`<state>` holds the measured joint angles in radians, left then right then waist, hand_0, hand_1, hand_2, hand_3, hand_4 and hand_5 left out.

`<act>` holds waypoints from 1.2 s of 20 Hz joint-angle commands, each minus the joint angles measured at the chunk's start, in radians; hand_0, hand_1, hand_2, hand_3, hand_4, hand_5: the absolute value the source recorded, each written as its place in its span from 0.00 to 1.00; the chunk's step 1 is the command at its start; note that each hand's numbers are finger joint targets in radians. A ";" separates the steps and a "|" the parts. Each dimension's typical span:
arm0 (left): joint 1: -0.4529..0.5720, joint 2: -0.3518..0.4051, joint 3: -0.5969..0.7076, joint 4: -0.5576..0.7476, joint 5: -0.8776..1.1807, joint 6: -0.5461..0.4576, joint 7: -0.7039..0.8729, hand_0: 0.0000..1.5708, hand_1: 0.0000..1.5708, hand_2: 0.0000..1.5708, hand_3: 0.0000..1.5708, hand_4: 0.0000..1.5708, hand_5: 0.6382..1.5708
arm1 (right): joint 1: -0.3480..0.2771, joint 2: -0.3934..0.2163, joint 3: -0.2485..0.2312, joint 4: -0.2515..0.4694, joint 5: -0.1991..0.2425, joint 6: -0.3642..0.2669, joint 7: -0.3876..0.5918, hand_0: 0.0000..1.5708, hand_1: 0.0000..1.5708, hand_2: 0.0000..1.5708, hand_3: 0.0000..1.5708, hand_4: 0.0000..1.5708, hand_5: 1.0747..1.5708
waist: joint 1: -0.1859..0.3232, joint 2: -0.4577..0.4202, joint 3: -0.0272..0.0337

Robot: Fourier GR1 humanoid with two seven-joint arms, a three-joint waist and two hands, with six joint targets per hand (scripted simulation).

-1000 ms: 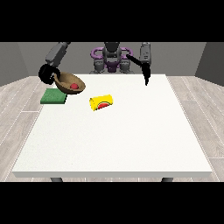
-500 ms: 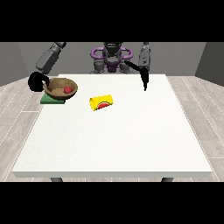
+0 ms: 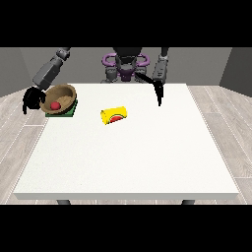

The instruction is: Pick the cup and pour the ball into the bowl, then pick the bowl and place it on the pad

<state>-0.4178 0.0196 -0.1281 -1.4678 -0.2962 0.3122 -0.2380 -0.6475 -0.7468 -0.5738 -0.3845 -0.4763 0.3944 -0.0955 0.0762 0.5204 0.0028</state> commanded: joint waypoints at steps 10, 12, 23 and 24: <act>0.121 0.043 -0.015 -0.192 -0.008 -0.046 0.077 0.00 0.00 0.00 0.00 0.00 0.05 | -0.025 -0.056 0.047 0.058 0.051 0.039 -0.011 1.00 1.00 1.00 0.55 0.25 0.98 | -0.005 -0.015 -0.0017; 0.110 0.036 -0.010 -0.194 -0.005 -0.049 0.103 0.00 0.00 0.00 0.00 0.00 0.06 | -0.038 -0.048 0.054 0.061 0.052 0.032 0.007 1.00 1.00 1.00 0.61 0.27 0.97 | -0.011 -0.048 -0.0018; 0.125 -0.019 -0.053 0.010 0.007 0.023 0.111 0.00 0.00 0.00 0.00 0.00 0.05 | 0.007 -0.002 0.120 0.030 0.100 -0.037 0.060 1.00 1.00 1.00 0.78 0.00 0.91 | -0.075 -0.231 -0.0031; 0.140 -0.019 -0.098 -0.010 -0.011 0.071 0.099 0.00 0.00 0.00 0.00 0.00 0.05 | -0.058 -0.109 0.100 0.005 0.095 -0.029 0.067 0.92 0.92 0.75 0.42 0.00 0.83 | -0.078 -0.194 -0.0034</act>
<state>-0.2812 0.0077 -0.1905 -1.5246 -0.3051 0.3251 -0.1456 -0.6549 -0.7697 -0.4645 -0.3509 -0.3783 0.3847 -0.0702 0.0198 0.3607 0.0011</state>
